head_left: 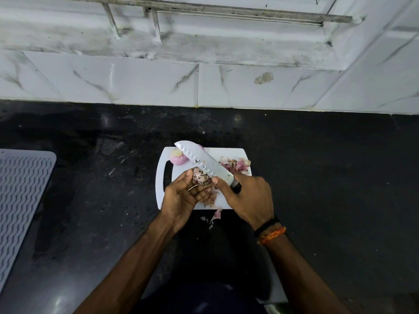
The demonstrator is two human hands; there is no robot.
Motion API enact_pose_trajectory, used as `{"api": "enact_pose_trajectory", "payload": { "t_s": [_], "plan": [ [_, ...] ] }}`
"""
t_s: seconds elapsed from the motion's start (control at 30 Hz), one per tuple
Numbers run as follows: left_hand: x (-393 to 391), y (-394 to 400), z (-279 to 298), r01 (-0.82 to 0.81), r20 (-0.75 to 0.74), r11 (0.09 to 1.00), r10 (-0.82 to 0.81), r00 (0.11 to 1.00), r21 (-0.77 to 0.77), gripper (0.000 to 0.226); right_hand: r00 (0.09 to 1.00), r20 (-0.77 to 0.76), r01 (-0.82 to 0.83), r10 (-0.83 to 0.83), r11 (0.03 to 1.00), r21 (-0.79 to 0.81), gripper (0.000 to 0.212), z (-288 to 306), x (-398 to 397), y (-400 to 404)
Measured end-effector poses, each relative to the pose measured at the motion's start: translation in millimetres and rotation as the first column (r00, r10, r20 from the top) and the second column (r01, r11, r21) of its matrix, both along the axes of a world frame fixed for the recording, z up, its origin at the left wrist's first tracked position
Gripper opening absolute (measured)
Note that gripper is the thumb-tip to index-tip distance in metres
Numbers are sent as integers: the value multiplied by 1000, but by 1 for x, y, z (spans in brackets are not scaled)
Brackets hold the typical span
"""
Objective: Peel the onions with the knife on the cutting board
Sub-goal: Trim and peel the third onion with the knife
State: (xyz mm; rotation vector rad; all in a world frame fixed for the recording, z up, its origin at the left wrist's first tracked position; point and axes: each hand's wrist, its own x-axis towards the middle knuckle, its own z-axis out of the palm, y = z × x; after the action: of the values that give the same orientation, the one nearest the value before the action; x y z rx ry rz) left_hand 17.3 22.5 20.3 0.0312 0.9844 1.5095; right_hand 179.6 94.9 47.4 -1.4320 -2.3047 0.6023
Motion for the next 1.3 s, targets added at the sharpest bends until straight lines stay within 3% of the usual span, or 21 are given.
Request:
{"api": "enact_pose_trajectory", "payload": {
  "t_s": [0.33, 0.5, 0.87, 1.13, 1.3],
  "plan": [
    [0, -2, 2, 5, -25, 1000, -6, 1000, -18, 41, 999, 39, 2, -2, 1000, 18, 91, 1, -3, -2],
    [5, -2, 5, 31, -33, 1000, -31, 999, -8, 17, 994, 72, 74, -80, 994, 79, 87, 7, -9, -6],
    [7, 0, 4, 27, -47, 998, -29, 998, -54, 33, 993, 78, 82, -88, 993, 82, 68, 8, -11, -6],
    [4, 4, 7, -28, -12, 998, 27, 1000, -55, 25, 998, -43, -35, 34, 999, -18, 67, -6, -6, -14],
    [1, 4, 13, -54, 115, 994, 64, 991, -92, 33, 980, -149, 115, -130, 988, -108, 61, -8, 2, -6]
  ]
}}
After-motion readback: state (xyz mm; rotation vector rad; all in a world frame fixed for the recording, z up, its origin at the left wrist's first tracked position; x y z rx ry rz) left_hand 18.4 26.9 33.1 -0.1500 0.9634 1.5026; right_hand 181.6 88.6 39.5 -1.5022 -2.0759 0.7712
